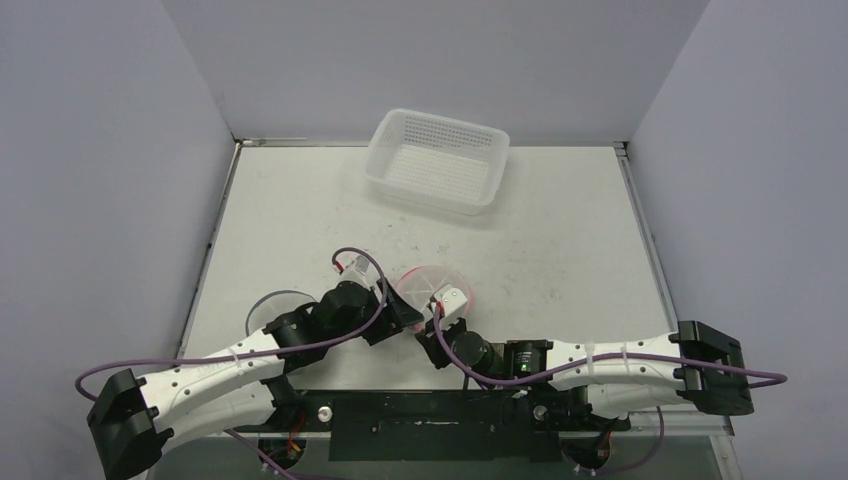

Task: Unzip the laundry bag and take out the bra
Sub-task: Unzip the laundry bag at the center of the board.

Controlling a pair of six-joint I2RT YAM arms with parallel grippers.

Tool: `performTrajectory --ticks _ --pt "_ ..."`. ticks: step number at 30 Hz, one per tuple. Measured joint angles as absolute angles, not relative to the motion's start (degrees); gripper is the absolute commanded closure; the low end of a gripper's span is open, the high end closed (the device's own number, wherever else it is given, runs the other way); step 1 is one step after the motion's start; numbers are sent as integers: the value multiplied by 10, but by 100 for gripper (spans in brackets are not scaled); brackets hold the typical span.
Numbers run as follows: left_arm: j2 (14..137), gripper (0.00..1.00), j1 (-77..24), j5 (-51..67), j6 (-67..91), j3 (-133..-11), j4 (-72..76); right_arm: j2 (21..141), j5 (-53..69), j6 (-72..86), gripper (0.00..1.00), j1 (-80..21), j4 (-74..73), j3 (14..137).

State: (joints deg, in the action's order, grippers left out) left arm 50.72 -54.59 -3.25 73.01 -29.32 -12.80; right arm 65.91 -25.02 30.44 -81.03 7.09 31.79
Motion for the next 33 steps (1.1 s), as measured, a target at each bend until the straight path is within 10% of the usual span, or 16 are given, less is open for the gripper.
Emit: performTrajectory --ticks 4,11,33 --pt "517 79 -546 -53 738 -293 -117 658 -250 305 95 -810 70 318" --pt "520 100 -542 -65 746 -300 -106 642 -253 307 95 -809 63 318" --pt "540 98 -456 17 711 -300 -61 509 -303 337 95 -776 -53 280"
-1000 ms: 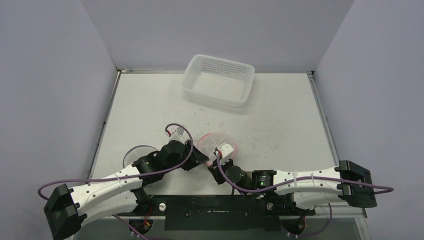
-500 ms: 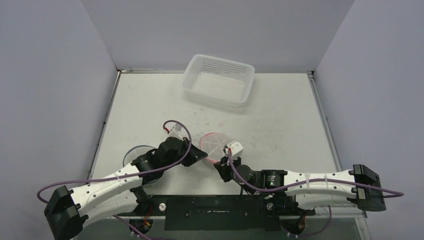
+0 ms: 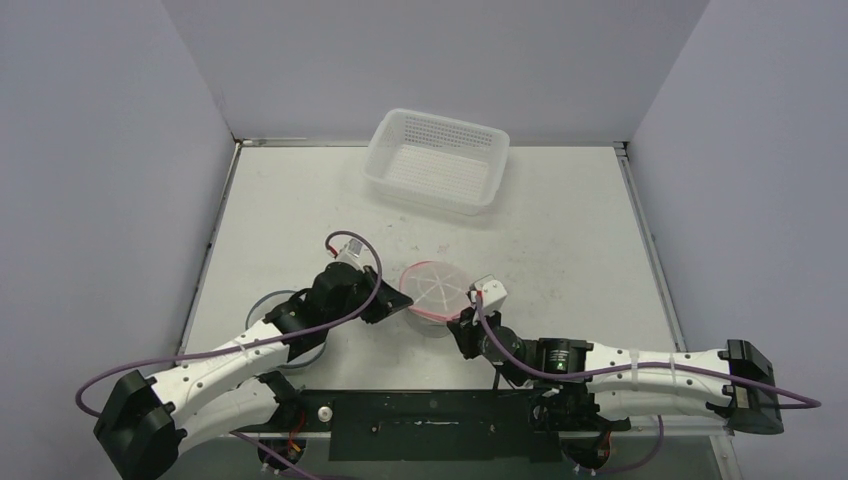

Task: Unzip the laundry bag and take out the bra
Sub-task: Unzip the laundry bag at the center of the board.

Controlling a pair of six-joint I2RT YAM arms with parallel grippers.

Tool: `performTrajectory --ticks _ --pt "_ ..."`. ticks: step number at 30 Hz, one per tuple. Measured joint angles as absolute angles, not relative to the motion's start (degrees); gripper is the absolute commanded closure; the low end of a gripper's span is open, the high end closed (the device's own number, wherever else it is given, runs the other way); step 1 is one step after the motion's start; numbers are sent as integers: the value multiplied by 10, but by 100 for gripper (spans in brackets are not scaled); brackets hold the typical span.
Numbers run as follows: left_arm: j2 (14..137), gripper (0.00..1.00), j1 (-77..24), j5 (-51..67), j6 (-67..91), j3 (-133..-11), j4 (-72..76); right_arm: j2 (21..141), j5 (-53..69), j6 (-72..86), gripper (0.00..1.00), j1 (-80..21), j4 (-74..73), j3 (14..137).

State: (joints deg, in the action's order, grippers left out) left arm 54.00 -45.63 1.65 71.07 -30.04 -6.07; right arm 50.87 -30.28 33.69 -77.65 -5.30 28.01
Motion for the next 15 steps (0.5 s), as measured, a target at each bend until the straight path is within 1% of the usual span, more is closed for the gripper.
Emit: performTrajectory --ticks 4,5,6,10,11,12,13,15 --pt "576 93 -432 49 686 -316 -56 509 -302 337 95 -776 -52 278" --pt "591 91 -427 57 679 -326 -56 511 -302 337 95 -776 -52 278" --pt "608 83 -421 64 668 -340 -57 514 -302 337 95 -776 -49 278" --pt "649 23 -409 69 636 -383 -62 534 -299 336 95 -776 -34 277" --pt "651 10 -406 69 630 -387 -63 541 -296 335 95 -776 -28 277" --pt "648 0 -404 67 626 -390 -67 549 -293 333 95 -776 -23 277" --pt "643 3 -402 64 623 -390 -73 555 -290 331 95 -776 -19 277" --pt "626 4 -401 62 620 -389 -95 565 -285 327 95 -776 -9 277"
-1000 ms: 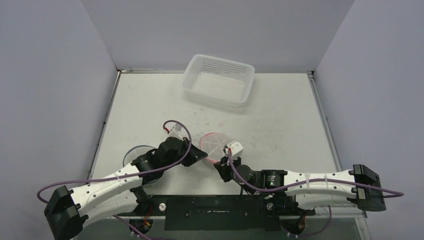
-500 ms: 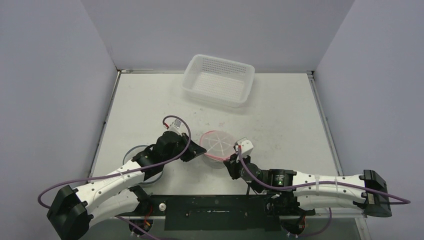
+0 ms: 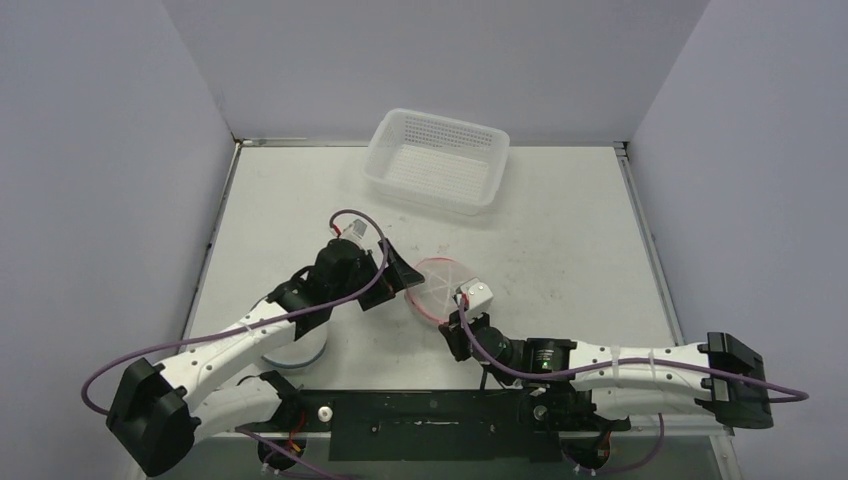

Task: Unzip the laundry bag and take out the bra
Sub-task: Unzip the laundry bag at the center of the board.

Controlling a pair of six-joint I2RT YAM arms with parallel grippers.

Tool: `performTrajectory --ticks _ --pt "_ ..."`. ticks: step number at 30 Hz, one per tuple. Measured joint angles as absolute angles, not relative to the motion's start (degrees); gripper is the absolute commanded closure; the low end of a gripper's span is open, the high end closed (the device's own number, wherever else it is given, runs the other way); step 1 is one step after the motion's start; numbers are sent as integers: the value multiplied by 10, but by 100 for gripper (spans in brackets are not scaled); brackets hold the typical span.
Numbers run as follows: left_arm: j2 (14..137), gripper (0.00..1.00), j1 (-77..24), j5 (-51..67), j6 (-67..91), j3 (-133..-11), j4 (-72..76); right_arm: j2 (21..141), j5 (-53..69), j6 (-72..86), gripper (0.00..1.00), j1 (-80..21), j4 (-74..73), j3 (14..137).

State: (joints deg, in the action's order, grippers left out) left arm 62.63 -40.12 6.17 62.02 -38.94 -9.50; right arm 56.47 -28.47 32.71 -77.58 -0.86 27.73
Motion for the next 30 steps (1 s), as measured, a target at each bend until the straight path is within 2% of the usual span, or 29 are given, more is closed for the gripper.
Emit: performTrajectory --ticks 10,16,20,26,30 --pt "459 4 -429 39 643 -347 -173 611 -247 302 95 -763 46 283" --pt "495 0 -516 12 684 -326 -161 642 -226 292 95 -757 71 302" --pt "543 21 -528 -8 701 -326 -135 647 -219 290 95 -757 75 309" --pt "573 63 -526 -42 717 -326 -116 647 -216 289 95 -757 76 309" --pt "584 76 -518 -48 719 -326 -102 645 -216 290 95 -757 72 309"
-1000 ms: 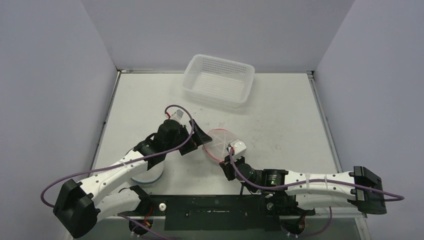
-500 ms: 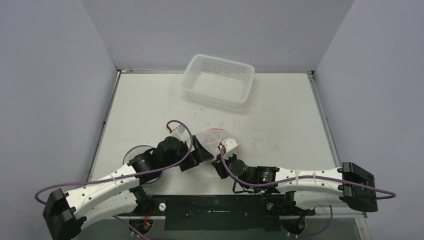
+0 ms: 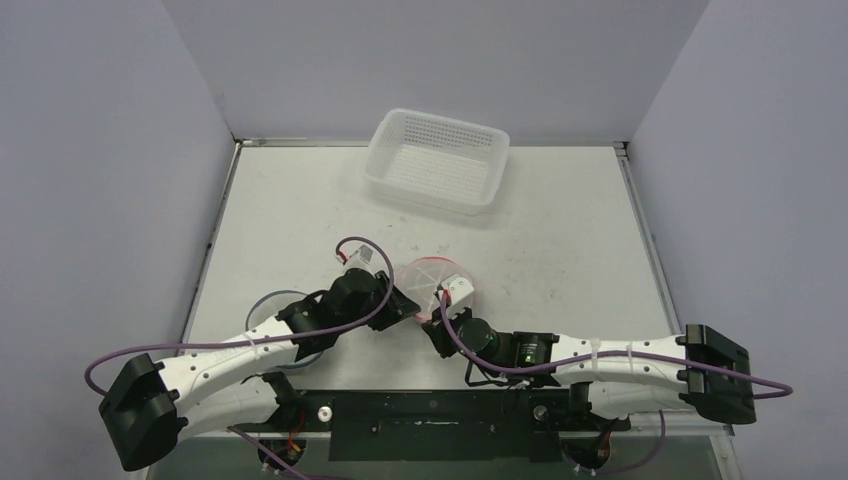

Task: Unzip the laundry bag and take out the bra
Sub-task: Unzip the laundry bag at the center of the board.

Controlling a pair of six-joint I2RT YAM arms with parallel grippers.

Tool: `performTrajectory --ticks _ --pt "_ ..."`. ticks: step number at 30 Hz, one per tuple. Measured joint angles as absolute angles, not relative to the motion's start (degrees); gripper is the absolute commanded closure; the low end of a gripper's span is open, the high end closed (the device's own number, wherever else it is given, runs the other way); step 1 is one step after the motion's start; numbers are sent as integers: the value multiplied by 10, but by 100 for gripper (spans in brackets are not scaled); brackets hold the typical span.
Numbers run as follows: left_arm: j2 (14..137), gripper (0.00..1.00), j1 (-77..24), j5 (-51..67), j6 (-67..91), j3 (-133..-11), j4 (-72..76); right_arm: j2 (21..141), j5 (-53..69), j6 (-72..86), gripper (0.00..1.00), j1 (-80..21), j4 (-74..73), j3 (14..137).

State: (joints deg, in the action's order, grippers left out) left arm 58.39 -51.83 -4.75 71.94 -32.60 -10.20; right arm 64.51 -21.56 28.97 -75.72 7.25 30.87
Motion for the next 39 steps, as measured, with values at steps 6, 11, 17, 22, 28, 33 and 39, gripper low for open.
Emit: performTrajectory --ticks 6,11,17,22,28,33,39 --pt "586 94 -509 -46 729 -326 -89 628 -217 291 95 -757 60 309" --pt "586 100 -501 -37 730 -326 -73 606 -224 294 95 -757 44 309" --pt "586 100 -488 -29 726 -326 -70 564 -236 303 95 -757 17 293" --pt "587 100 -480 -23 712 -326 -69 536 -248 313 95 -757 -7 281" --pt "601 100 -466 -1 683 -335 -67 505 -267 327 95 -757 -40 269" --pt "623 100 -439 36 653 -355 -66 481 -276 337 95 -757 -53 260" --pt "694 47 -420 74 612 -412 -65 485 -278 337 95 -757 -53 257"
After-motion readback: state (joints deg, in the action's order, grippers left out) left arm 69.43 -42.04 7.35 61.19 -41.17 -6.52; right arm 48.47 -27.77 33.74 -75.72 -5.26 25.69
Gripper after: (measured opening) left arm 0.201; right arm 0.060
